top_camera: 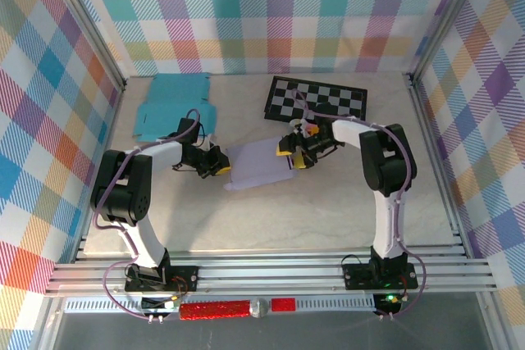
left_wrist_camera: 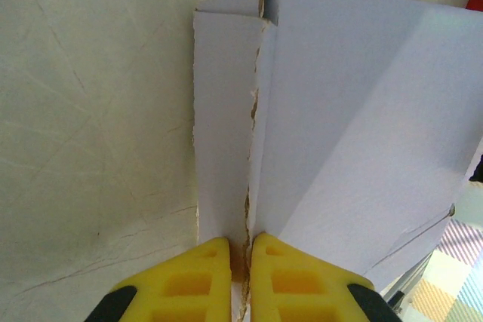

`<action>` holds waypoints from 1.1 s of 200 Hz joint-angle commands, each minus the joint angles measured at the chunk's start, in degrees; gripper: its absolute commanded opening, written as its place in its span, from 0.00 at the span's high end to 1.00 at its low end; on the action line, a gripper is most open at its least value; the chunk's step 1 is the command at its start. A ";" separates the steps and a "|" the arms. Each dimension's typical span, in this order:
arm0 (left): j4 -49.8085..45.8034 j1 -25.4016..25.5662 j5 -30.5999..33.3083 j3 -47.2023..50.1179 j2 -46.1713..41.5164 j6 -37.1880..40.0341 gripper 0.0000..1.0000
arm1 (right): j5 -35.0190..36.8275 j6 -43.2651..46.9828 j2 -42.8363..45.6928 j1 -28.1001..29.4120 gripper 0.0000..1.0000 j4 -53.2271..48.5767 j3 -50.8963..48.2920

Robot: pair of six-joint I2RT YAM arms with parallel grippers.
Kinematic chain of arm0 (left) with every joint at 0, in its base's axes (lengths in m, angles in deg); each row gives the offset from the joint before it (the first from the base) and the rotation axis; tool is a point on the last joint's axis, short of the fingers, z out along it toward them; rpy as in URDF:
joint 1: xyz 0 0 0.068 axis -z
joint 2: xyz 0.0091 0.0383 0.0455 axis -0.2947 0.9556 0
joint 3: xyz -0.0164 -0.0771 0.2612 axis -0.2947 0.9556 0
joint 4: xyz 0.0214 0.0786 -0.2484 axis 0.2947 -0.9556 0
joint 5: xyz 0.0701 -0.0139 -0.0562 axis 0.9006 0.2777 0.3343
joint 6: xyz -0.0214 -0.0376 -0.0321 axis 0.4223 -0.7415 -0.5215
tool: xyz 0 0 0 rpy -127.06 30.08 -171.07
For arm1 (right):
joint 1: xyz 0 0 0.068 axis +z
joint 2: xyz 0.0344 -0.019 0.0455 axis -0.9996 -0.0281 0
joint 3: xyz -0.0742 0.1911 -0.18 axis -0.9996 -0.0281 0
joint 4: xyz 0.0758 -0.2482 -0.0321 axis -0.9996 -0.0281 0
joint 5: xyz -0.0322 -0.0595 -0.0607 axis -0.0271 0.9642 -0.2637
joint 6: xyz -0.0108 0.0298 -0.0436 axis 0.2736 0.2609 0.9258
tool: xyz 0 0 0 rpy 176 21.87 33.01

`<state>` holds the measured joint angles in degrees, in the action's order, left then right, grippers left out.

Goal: Fold the paper box

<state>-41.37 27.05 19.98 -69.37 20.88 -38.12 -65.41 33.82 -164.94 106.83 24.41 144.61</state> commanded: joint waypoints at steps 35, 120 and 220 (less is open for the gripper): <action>-4.89 -1.29 5.50 2.60 1.98 0.27 0.86 | -6.95 -6.11 -0.62 3.65 0.32 6.04 2.07; -0.08 1.44 1.65 -2.19 0.13 -6.42 0.68 | -5.60 -15.31 4.44 4.85 0.43 12.40 -3.12; 0.61 5.14 2.52 -4.67 -3.98 -9.82 0.60 | -0.57 -20.91 7.79 5.06 0.58 6.96 -4.91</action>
<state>-39.82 31.01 22.21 -71.51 20.82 -48.04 -66.70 16.42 -160.52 111.40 34.62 141.35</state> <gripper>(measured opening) 0.377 0.437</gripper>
